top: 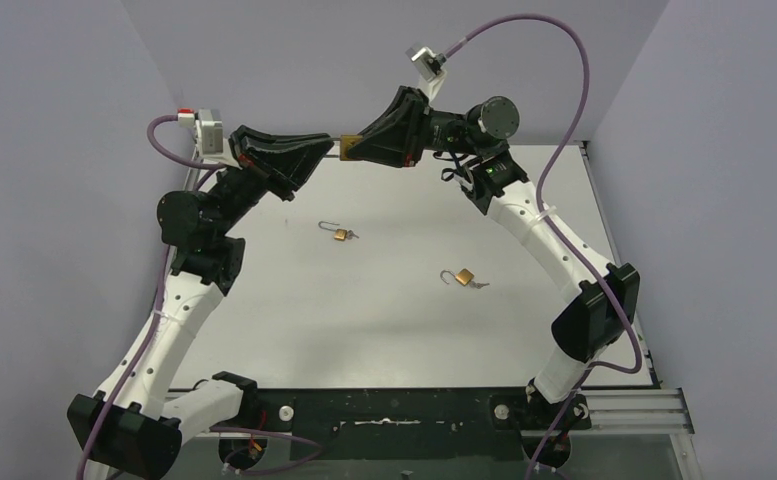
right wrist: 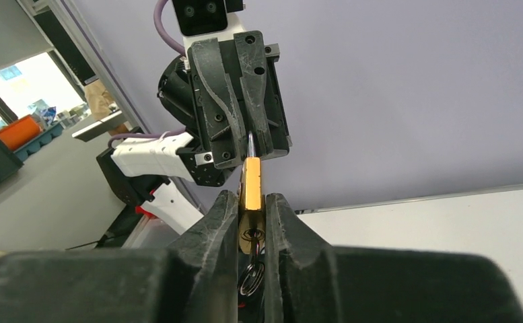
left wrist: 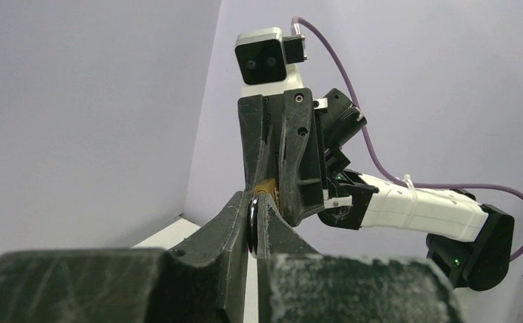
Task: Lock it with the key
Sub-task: Lock the lock.
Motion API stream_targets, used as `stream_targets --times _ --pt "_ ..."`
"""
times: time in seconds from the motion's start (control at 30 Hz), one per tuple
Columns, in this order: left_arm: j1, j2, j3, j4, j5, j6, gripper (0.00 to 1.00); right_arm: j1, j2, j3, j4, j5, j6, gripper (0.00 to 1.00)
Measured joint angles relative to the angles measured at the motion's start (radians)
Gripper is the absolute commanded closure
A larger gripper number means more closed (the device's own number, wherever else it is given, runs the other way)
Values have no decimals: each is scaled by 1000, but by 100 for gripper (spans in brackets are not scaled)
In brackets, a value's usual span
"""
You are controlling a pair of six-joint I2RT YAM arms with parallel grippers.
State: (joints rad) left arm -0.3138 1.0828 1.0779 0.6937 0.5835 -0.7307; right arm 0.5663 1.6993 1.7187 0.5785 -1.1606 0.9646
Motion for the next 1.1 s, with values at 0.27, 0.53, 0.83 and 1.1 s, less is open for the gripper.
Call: stream_targets --times 0.27,0.53,0.83,1.1 --pt "3 -16 0 -41 -3 10 47 0 0 10 -43 -8 -19 100" --pt "39 -72 0 -145 -3 10 32 -18 -2 10 -65 -8 -22 100" --pt "124 -78 7 -193 27 -51 42 -23 -4 10 -56 -12 -4 100" --pt "126 13 45 -74 142 -190 53 -22 -4 10 -57 -26 0 100"
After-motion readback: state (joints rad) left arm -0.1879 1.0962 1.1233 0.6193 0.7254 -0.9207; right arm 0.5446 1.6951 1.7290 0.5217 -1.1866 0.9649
